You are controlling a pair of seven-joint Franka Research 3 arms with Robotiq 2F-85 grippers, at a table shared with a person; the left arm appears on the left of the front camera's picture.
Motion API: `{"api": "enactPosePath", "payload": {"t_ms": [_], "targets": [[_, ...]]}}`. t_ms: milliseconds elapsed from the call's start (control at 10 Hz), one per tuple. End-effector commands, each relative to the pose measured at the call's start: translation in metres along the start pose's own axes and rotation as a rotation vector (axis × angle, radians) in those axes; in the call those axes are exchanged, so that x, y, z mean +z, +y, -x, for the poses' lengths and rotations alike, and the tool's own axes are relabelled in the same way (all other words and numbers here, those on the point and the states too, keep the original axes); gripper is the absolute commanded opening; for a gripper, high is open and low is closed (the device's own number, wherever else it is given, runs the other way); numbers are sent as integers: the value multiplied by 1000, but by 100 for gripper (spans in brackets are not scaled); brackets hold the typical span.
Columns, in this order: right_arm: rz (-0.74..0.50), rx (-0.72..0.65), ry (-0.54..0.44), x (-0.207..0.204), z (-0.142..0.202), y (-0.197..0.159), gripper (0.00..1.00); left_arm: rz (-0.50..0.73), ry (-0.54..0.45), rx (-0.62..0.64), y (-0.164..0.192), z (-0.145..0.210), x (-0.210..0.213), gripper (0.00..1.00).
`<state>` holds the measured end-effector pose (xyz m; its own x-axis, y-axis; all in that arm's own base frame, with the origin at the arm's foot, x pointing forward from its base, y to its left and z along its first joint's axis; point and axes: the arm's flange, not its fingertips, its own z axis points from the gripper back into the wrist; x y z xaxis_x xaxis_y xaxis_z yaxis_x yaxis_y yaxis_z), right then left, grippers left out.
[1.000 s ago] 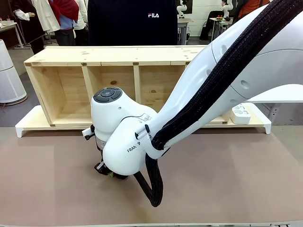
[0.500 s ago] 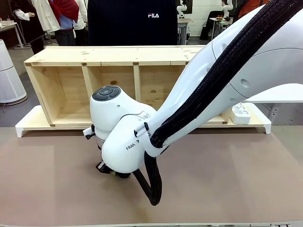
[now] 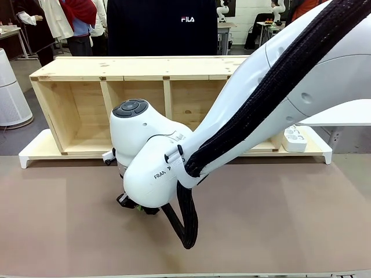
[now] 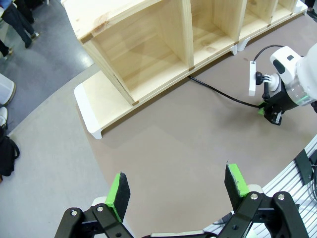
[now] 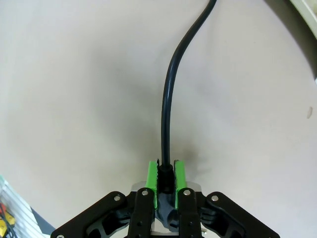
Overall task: Perform cable management.
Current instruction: When the cord part of the Power Cable appears at the lower middle area of the table and stops, grasp the cord part of the Power Cable.
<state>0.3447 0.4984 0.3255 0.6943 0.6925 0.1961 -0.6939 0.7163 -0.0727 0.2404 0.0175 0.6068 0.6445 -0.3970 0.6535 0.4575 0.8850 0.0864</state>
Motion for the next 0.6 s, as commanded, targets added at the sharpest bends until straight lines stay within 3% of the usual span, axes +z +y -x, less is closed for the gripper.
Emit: {"api": "enactPosePath", "payload": {"t_ms": [0, 500], "targets": [[0, -50, 4, 9, 14, -4, 0, 6, -4, 2, 1, 1, 0, 100], [11, -89, -11, 17, 26, -9, 0, 6, -4, 2, 1, 1, 0, 100]]}}
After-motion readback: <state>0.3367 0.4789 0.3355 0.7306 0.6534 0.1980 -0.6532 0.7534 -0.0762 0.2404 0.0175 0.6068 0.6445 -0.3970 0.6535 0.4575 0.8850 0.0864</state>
